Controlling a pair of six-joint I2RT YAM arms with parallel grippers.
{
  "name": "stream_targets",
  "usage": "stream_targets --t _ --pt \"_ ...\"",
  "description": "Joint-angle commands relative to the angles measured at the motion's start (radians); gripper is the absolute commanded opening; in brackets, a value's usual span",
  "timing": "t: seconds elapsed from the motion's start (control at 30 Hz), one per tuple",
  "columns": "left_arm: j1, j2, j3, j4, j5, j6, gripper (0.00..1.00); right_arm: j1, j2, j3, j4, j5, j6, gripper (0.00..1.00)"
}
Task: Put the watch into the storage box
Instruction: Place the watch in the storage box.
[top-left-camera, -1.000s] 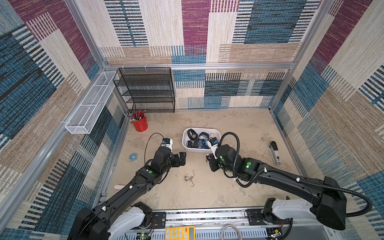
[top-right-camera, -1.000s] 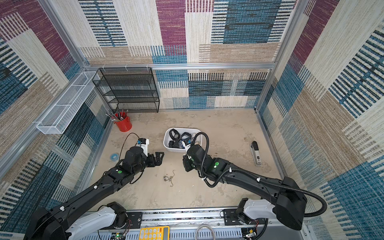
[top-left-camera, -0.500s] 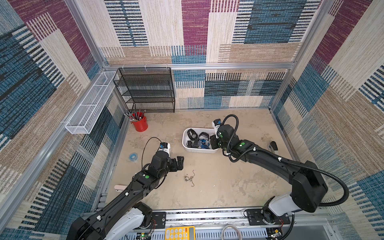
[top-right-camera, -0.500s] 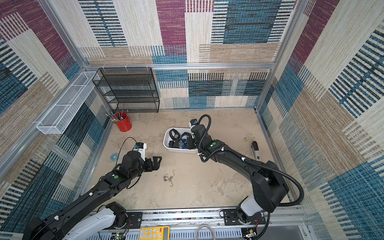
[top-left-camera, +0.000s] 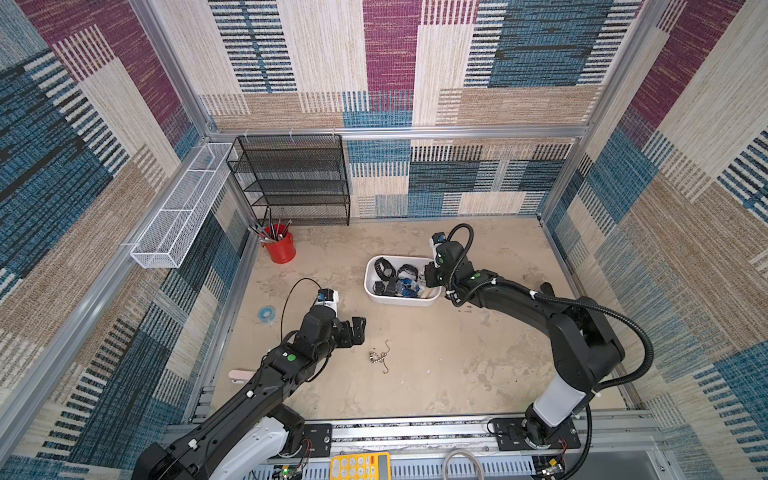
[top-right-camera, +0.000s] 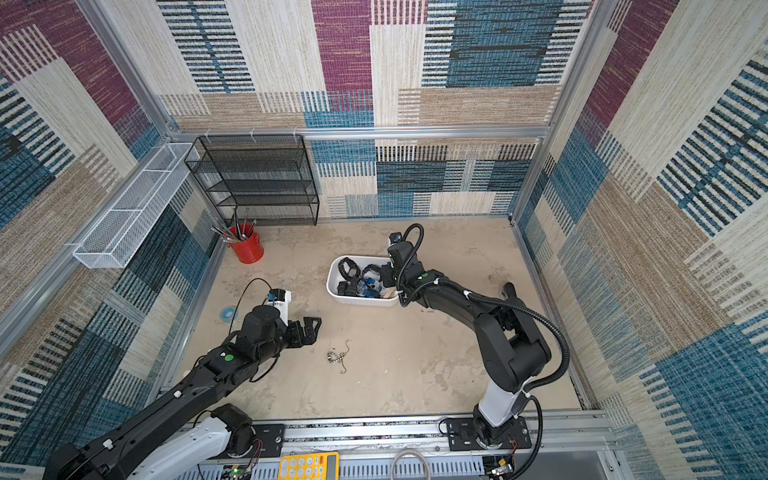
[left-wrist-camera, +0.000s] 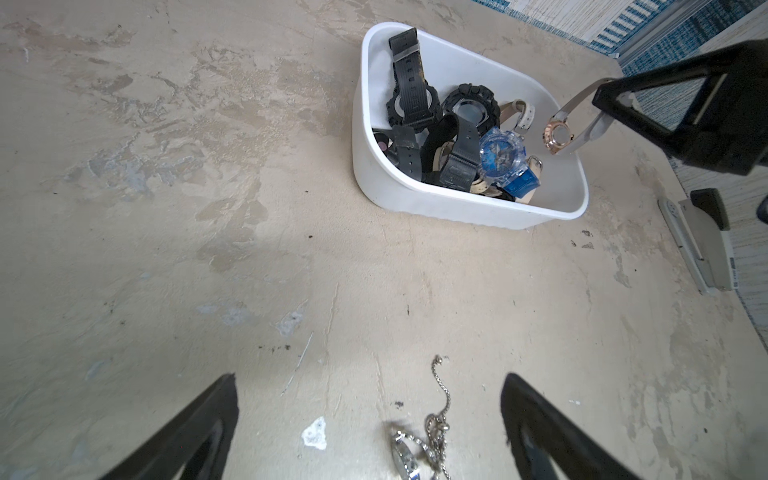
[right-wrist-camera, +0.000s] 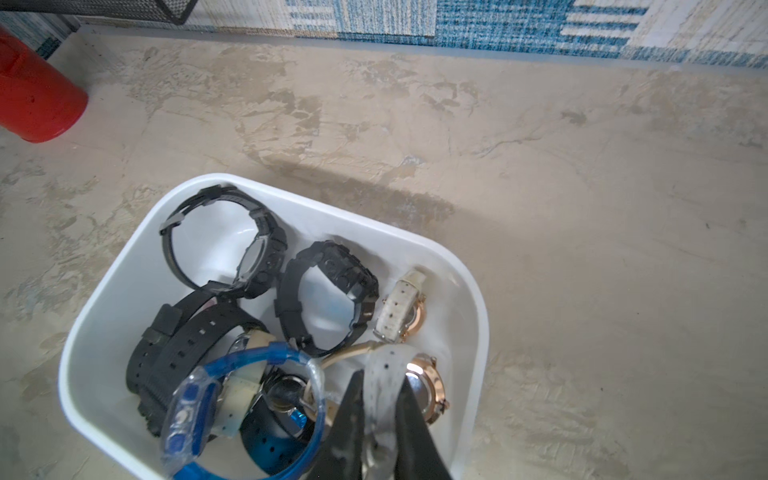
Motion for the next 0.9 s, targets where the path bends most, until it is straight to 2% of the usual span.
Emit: stream_targets --t 0.0,0.17,0.23,0.27,0.4,0.47,0.67,0.87 --pt "0.001 -0.006 0.0 -0.019 0.024 -0.014 0.99 -0.007 0.028 0.01 0.063 0.019 -0.011 0.15" --pt "0.001 -0.011 0.005 -0.04 0.063 0.003 0.99 -0.016 0.071 0.03 0.068 0.009 -0.013 0.18" --pt "0.001 -0.015 0.005 -0.057 0.071 0.006 1.0 -0.017 0.064 0.03 0.072 -0.002 -0.013 0.23" --pt "0.001 -0.018 0.007 -0.067 0.075 0.006 1.0 -0.017 0.055 0.027 0.074 -0.005 -0.013 0.29" --pt "0.001 -0.037 0.015 -0.106 0.106 0.01 0.99 -0.017 -0.005 0.013 0.087 -0.015 -0.015 0.64" --pt "0.001 -0.045 0.018 -0.118 0.115 0.012 0.99 -0.017 -0.03 0.011 0.078 -0.02 -0.014 0.73" --pt "-0.001 -0.042 0.056 -0.178 0.156 0.018 0.94 -0.016 -0.153 -0.056 0.072 -0.076 0.017 0.91" --pt "-0.012 -0.007 0.093 -0.236 0.181 0.053 0.88 -0.017 -0.318 -0.229 0.13 -0.143 0.038 1.0"
